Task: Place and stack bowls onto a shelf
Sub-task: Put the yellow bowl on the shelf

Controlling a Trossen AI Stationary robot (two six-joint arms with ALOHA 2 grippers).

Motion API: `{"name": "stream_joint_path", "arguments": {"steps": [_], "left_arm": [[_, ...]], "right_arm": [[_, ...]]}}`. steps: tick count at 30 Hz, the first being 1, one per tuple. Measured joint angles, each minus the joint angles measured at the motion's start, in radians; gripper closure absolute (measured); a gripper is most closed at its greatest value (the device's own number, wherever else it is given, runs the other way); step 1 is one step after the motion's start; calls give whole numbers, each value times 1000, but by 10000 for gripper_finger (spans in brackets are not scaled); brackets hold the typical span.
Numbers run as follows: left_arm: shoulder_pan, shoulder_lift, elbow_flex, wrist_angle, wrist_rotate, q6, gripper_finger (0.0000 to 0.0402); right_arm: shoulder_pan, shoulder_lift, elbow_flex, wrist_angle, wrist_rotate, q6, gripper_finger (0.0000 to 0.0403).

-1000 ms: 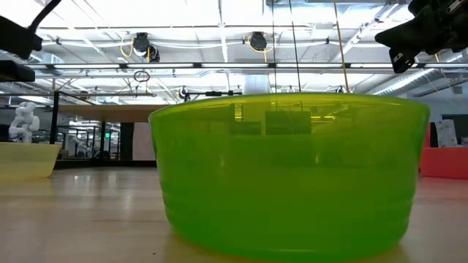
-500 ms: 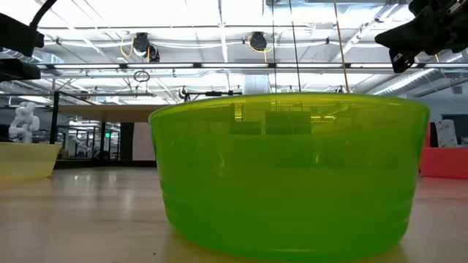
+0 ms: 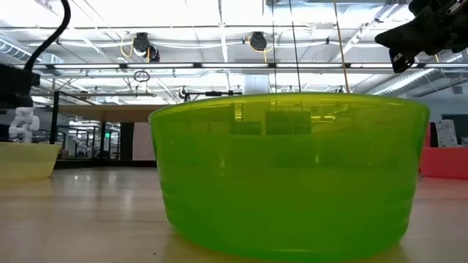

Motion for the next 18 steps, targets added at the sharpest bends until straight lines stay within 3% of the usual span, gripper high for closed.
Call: {"name": "stream_joint_path", "arguments": {"steps": [3, 7, 12, 18], "left_arm": [[19, 0, -19, 0, 64, 9, 320], [64, 0, -19, -1, 150, 0, 387], [149, -17, 29, -9, 146, -39, 394], [275, -99, 172, -89, 41, 41, 396]], "right_arm": [[0, 0, 0, 0, 0, 0, 403], [0, 0, 0, 0, 0, 0, 403], [0, 0, 0, 0, 0, 0, 403], [0, 0, 0, 1, 0, 0, 403]]}}
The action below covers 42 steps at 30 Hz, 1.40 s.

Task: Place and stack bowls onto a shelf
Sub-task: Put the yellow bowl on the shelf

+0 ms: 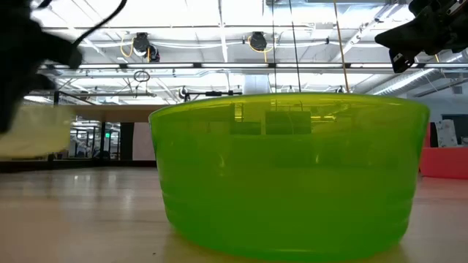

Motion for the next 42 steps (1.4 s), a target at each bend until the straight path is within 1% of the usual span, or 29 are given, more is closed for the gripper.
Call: {"name": "stream_joint_path", "arguments": {"steps": [2, 5, 9, 11, 13, 15, 18, 22, 24, 27, 29, 33, 35, 39, 42], "left_arm": [[52, -28, 70, -66, -37, 44, 397], [143, -55, 196, -200, -131, 103, 397], [301, -58, 369, -388, -254, 196, 398], [390, -59, 448, -434, -311, 269, 398], [480, -59, 516, -437, -359, 354, 398], [580, -58, 573, -435, -375, 433, 398], [733, -47, 633, -429, -376, 550, 398], [922, 6, 670, -416, -371, 729, 398], [1002, 40, 674, -381, -341, 793, 398], [1102, 101, 673, -343, -254, 861, 398], [1150, 143, 673, -339, -204, 878, 398], [1216, 206, 672, -352, -190, 879, 398], [1237, 229, 672, -360, -188, 878, 398], [1267, 256, 672, -403, -136, 877, 398], [1283, 266, 671, -418, -123, 892, 398]], "right_arm": [[0, 0, 0, 0, 0, 0, 403], [0, 0, 0, 0, 0, 0, 403], [0, 0, 0, 0, 0, 0, 403], [0, 0, 0, 0, 0, 0, 403], [0, 0, 0, 0, 0, 0, 403], [0, 0, 0, 0, 0, 0, 403], [0, 0, 0, 0, 0, 0, 403], [0, 0, 0, 0, 0, 0, 403], [0, 0, 0, 0, 0, 0, 403], [0, 0, 0, 0, 0, 0, 403], [0, 0, 0, -1, 0, 0, 403], [0, 0, 0, -1, 0, 0, 403], [0, 0, 0, 0, 0, 0, 403], [0, 0, 0, -1, 0, 8, 403], [0, 0, 0, -1, 0, 8, 403]]}}
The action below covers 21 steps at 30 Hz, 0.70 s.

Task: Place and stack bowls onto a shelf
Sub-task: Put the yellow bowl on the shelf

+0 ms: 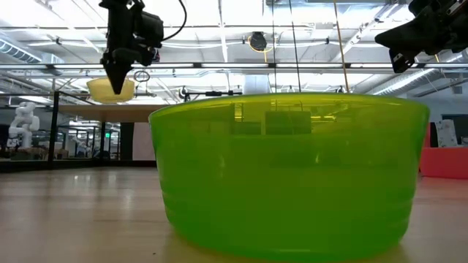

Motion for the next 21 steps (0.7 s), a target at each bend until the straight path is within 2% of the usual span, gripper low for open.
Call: {"name": "stream_joint_path", "arguments": {"steps": [21], "left_arm": [[33, 13, 0, -6, 35, 5, 398]], "right_arm": [[0, 0, 0, 0, 0, -1, 403]]}}
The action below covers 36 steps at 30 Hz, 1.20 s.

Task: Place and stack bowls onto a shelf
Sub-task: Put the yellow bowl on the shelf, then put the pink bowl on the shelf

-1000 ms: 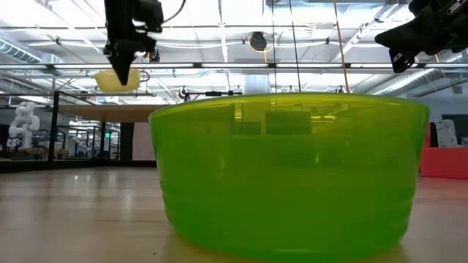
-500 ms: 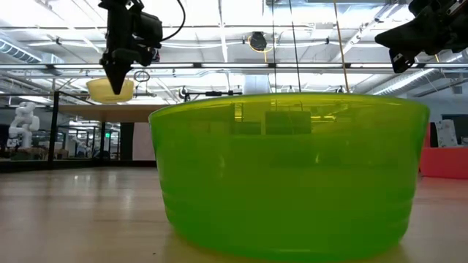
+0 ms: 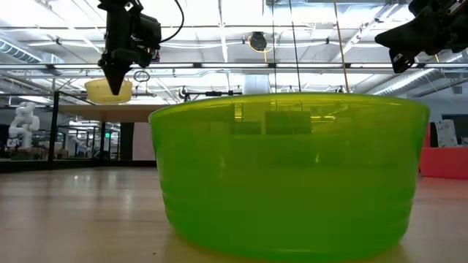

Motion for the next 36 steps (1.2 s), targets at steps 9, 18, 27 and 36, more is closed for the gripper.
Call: {"name": "stream_joint_path", "arguments": {"steps": [9, 18, 27, 36], "left_arm": [[3, 87, 0, -8, 30, 1, 372], [-5, 72, 0, -4, 29, -7, 340], [-15, -61, 0, 4, 28, -5, 338], [-89, -252, 1, 52, 29, -60, 337]], "right_arm": [[0, 0, 0, 0, 0, 0, 403], [0, 0, -1, 25, 0, 0, 403], [0, 0, -1, 87, 0, 0, 403], [0, 0, -27, 235, 0, -30, 403]]}}
